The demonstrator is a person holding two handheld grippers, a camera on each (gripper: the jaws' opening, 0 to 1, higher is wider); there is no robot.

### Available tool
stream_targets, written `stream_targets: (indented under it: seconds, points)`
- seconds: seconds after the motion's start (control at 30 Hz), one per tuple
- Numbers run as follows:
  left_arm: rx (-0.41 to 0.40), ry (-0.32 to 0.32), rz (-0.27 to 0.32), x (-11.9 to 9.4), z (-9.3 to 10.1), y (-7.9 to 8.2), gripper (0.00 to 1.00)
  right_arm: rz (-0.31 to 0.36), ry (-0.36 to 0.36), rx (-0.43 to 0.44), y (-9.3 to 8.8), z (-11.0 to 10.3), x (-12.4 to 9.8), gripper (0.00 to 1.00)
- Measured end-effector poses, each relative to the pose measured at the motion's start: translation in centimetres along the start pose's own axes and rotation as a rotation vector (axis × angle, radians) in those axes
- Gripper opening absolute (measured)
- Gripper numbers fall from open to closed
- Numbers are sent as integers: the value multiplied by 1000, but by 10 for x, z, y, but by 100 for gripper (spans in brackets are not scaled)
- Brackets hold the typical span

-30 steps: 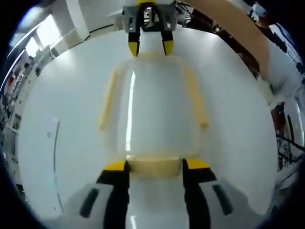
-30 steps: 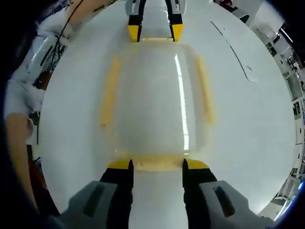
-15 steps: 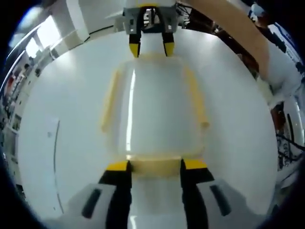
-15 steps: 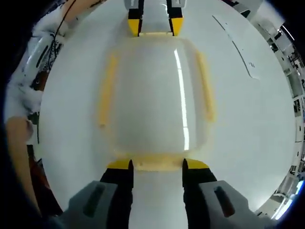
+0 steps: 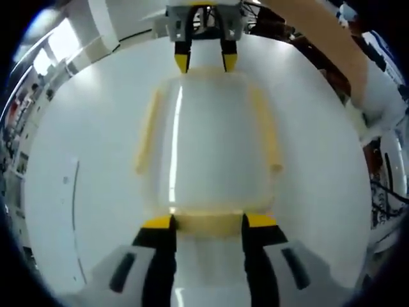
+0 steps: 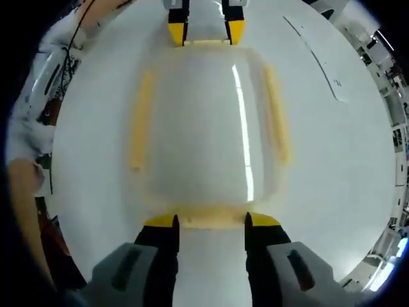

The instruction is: Snap each plastic latch of the storage box into its locked position after aligning the lid with the box until every specified latch is closed and the lid sits flush.

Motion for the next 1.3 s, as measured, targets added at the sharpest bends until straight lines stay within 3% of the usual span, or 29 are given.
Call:
stream_targets:
  seconds: [0.27,0.8,1.3]
  points:
    - [24,-1,-2,-1,0,-1,39,-5,-22,25,0,-2,0,40]
    - [84,38,-71,-1,5,4,39,-16,-52,40,-1,-17,-1,39]
    - [108,58,-89,-9,7,9,39,-13,-73,40,-2,-11,-10,39]
Point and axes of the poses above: the point that each gripper's makers call its tool centre point, and the gripper's own axes: x roughly forward along the fingers, z roughly to its right, y roughly out of its top, the point moved 1 cm from there along -x, roughly backward along the fingers, and after that the axes turned 2 degrees about z, right-handed, at the moved point
